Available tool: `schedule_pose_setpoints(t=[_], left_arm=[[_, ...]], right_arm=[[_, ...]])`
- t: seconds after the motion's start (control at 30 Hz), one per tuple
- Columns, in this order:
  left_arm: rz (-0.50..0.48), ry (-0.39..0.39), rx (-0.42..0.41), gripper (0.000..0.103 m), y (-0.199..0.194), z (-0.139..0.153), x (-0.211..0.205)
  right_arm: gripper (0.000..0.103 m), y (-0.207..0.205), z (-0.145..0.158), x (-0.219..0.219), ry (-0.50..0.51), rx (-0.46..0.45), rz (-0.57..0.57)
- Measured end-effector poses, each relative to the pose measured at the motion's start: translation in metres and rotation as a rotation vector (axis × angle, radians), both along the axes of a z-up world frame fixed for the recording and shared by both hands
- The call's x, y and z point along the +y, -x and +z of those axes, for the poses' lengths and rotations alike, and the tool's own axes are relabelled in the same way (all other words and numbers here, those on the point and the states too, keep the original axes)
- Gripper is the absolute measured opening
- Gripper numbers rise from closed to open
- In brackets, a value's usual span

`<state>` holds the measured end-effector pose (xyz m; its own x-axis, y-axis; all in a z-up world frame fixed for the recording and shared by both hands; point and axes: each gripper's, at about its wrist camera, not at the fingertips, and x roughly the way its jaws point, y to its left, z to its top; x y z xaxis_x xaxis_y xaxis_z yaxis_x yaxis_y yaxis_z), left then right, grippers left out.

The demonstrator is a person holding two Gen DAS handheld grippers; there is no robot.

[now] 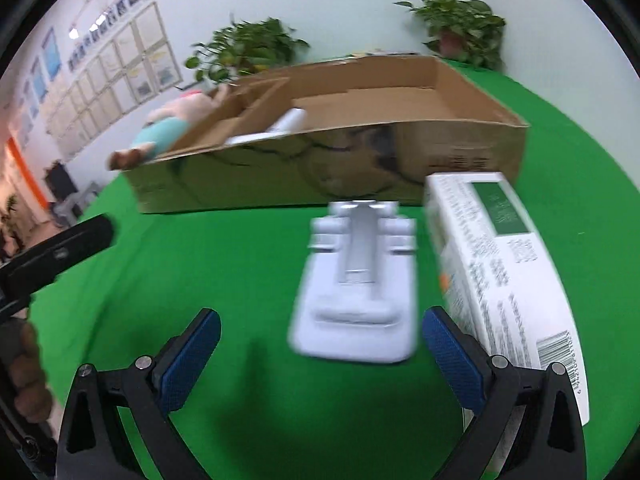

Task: Organize objects
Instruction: 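Close the right gripper on the white phone stand while the left gripper grasps its other end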

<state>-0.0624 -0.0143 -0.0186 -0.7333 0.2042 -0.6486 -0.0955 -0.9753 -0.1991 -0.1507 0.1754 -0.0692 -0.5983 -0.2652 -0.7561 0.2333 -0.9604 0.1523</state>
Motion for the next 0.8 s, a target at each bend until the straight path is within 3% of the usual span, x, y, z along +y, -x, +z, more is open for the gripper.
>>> schedule_pose_setpoints(t=[0.13,0.3,0.5,0.57,0.7,0.8], left_arm=[[0.005,0.003,-0.010,0.084,0.000,-0.003,-0.001],[0.007,0.007,-0.029,0.084,-0.001,-0.005,-0.001],[-0.002,0.013,-0.025,0.084,-0.003,-0.004,0.000],[-0.007,0.007,-0.030,0.084,-0.002,-0.006,0.001],[-0.047,-0.031,-0.063,0.084,-0.002,-0.010,0.002],[-0.127,-0.123,-0.123,0.084,-0.005,-0.020,0.001]], right_arm=[[0.102,0.011,-0.004,0.010,-0.044,-0.025,-0.043],[0.098,0.008,-0.006,-0.016,-0.093,-0.018,0.037],[0.083,0.019,-0.019,-0.016,-0.160,-0.044,-0.026],[0.070,0.018,-0.017,-0.020,-0.162,-0.039,-0.008],[0.067,0.008,-0.014,-0.029,-0.156,-0.044,0.024],[0.067,-0.021,-0.012,-0.039,-0.126,-0.059,0.097]])
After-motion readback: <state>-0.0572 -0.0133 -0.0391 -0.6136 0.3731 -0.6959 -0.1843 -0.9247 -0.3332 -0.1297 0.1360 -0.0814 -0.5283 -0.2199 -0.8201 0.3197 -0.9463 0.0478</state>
